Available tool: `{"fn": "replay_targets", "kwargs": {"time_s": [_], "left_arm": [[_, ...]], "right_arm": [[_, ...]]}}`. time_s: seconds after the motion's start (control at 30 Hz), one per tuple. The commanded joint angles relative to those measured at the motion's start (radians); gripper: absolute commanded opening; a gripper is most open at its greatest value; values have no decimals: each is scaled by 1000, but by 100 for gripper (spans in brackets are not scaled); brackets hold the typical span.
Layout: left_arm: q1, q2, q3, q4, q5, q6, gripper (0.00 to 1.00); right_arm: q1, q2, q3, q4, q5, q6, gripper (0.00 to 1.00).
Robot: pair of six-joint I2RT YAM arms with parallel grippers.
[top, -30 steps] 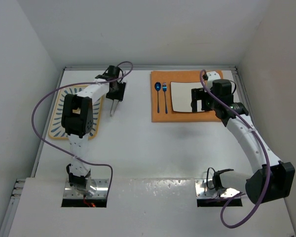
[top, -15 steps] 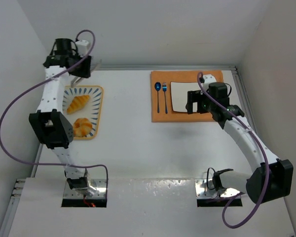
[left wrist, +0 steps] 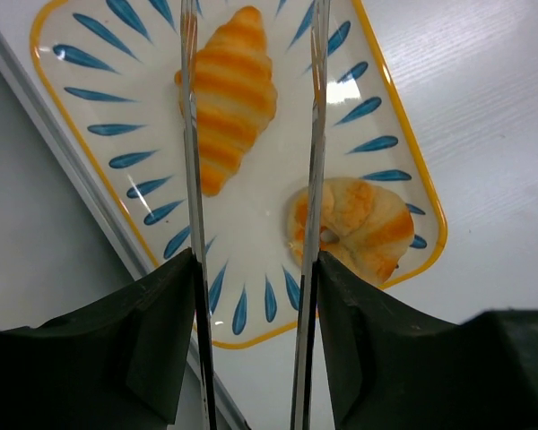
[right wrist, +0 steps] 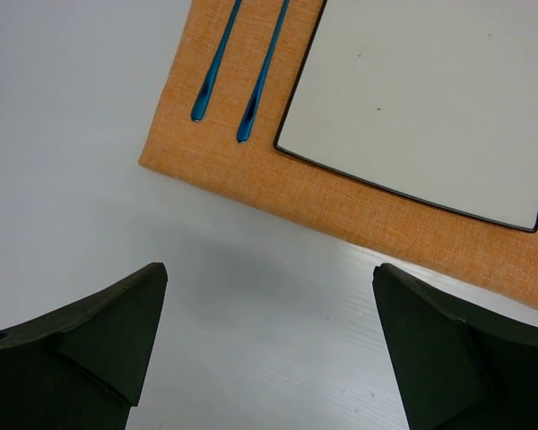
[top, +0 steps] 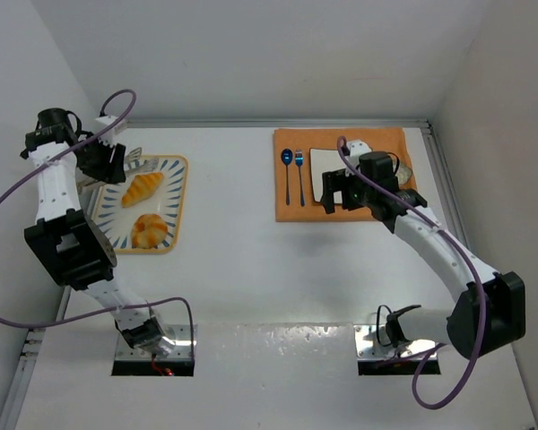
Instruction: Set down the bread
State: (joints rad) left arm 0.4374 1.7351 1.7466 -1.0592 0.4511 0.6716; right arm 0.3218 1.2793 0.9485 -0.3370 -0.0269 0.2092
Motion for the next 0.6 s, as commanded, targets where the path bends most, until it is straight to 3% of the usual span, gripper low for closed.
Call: {"fn": "replay_targets", "kwargs": {"time_s": [0.0, 0.2, 0.57], "left_arm": [[37, -16, -35, 19, 84, 118, 58], [46, 41, -108, 111, 75, 151, 59], [35, 133, -88, 217, 46, 105, 63]], "right_arm": [[17, -5, 39, 24, -5, -13, 97], [20, -9, 49, 4, -1, -30, 97], [39, 20, 98, -20, -7, -57, 97]]}}
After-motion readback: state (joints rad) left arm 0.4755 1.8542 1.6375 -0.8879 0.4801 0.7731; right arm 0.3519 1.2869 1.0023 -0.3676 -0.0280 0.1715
